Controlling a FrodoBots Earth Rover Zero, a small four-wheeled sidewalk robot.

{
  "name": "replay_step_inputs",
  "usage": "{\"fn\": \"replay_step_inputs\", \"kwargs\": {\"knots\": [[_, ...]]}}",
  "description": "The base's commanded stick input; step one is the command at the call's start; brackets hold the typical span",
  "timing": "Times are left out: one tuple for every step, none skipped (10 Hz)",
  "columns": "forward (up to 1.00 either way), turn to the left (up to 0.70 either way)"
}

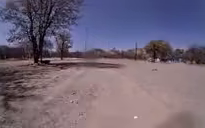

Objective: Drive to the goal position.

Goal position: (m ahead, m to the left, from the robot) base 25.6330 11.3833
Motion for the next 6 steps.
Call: {"fn": "replay_step_inputs", "kwargs": {"knots": [[1.0,0.0],[1.0,0.0],[1.0,0.0],[1.0,0.0],[1.0,0.0],[1.0,0.0]]}}
